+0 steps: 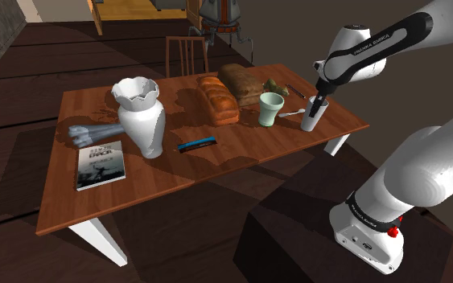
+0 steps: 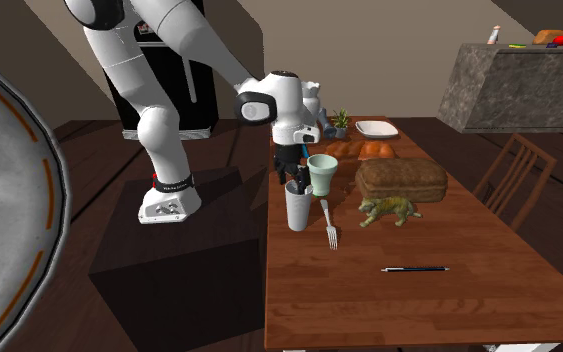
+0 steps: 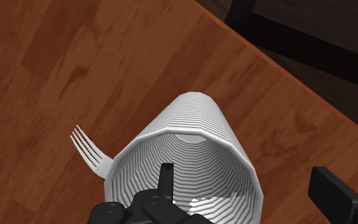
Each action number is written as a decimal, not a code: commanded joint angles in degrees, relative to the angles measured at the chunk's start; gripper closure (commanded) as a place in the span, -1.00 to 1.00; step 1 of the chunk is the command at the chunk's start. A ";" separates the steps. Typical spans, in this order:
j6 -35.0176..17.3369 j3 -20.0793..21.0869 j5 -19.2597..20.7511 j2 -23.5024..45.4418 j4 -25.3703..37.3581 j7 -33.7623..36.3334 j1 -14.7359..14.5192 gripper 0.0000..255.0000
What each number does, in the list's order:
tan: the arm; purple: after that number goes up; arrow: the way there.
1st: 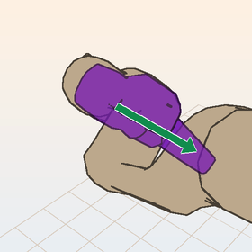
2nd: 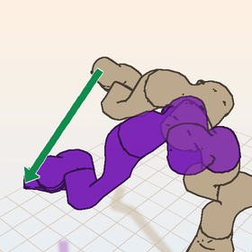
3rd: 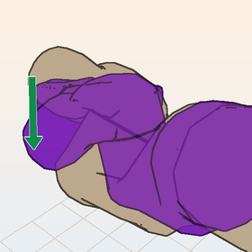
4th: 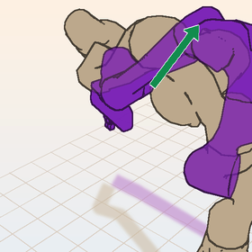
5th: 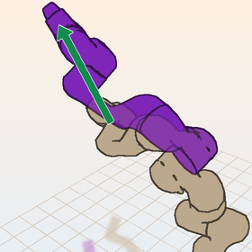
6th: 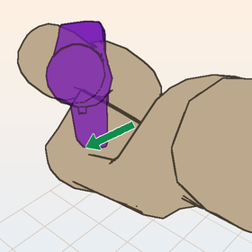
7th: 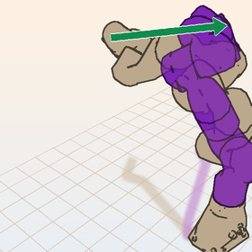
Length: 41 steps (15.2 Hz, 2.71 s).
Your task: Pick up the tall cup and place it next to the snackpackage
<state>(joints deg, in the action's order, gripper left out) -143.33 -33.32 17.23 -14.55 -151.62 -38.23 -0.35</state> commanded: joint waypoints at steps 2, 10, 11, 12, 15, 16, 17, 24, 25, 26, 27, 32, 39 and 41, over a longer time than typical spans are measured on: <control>-0.01 -0.01 0.00 0.01 0.00 -0.01 0.00 1.00; -0.01 0.00 0.00 0.01 0.00 0.00 0.00 1.00; 1.00 0.23 0.22 -0.77 0.27 0.16 0.14 1.00; 2.01 0.47 0.42 -1.52 0.55 0.31 0.26 1.00; 4.99 1.17 0.85 -3.63 1.49 0.65 0.57 1.00; 5.96 1.41 0.94 -4.30 1.82 0.73 0.66 1.00; 6.94 1.64 1.02 -4.94 2.17 0.80 0.74 1.00; 13.53 3.21 1.15 -8.84 4.96 1.07 1.11 1.00; 14.44 3.43 1.13 -9.31 5.40 1.08 1.13 1.00; 15.35 3.64 1.09 -9.77 5.86 1.08 1.15 1.00; 16.25 3.85 1.05 -10.20 6.33 1.08 1.17 1.00; 20.64 4.86 0.75 -12.10 8.86 1.02 1.19 1.00; 26.52 6.16 0.15 -14.00 12.86 0.80 1.08 1.00; 28.15 6.50 -0.04 -14.40 14.10 0.72 1.03 1.00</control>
<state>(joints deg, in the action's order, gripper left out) -116.11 -27.09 17.25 -28.53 -138.01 -37.57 0.67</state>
